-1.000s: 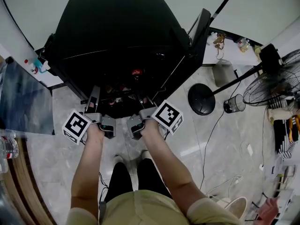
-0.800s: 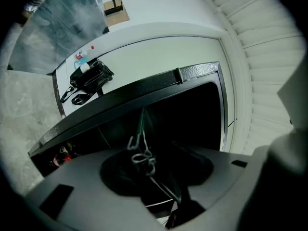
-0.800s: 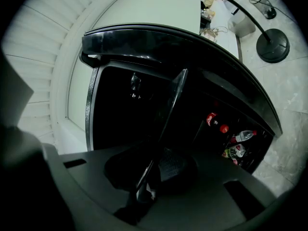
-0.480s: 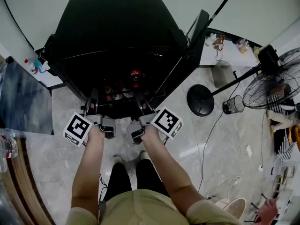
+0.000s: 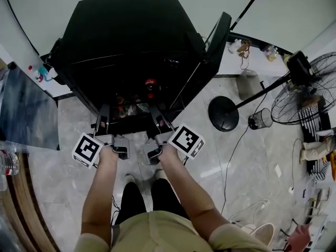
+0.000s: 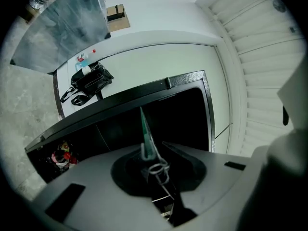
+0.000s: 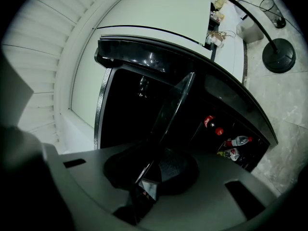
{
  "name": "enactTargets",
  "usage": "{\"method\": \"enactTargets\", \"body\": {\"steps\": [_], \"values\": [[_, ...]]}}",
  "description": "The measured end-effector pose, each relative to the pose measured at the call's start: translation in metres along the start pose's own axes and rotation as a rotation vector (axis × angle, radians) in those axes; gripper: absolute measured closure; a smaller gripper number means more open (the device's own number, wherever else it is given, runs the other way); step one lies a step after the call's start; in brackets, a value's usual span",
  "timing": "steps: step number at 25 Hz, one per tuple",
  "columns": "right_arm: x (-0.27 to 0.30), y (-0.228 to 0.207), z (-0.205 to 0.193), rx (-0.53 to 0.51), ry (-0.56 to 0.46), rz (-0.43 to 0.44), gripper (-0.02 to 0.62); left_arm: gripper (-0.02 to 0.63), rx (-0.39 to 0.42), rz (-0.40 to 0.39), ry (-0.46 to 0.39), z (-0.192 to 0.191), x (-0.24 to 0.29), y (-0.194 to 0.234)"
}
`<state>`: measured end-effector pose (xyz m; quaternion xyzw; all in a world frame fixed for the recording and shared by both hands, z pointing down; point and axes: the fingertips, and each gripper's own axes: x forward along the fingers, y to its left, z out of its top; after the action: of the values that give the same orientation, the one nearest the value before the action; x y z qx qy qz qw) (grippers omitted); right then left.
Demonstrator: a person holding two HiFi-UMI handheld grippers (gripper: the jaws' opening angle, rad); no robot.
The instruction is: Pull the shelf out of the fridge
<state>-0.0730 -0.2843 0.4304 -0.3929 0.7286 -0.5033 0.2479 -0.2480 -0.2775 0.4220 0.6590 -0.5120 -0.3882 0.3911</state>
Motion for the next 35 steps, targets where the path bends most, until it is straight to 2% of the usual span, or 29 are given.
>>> {"method": "enactTargets", "body": {"steps": [15,25,29,35], "values": [[-0.038,0.014,-0.016,-0.036,0.022,0.017,0.525,0.548,-0.025,-0.017,-0.008,-0.007,-0.038,-0.017],[-0.060,0.027,-0.018,-0.058,0.026,0.028,0.522,0.548,0.003,-0.031,-0.013,-0.011,-0.056,-0.038],[-0.062,0.032,-0.018,-0.065,0.032,0.030,0.520,0.546,0.038,-0.024,-0.007,-0.008,-0.058,-0.041],[-0.075,0.041,-0.020,-0.081,0.033,0.038,0.518,0.546,0.048,-0.004,-0.022,-0.011,-0.071,-0.052]]}}
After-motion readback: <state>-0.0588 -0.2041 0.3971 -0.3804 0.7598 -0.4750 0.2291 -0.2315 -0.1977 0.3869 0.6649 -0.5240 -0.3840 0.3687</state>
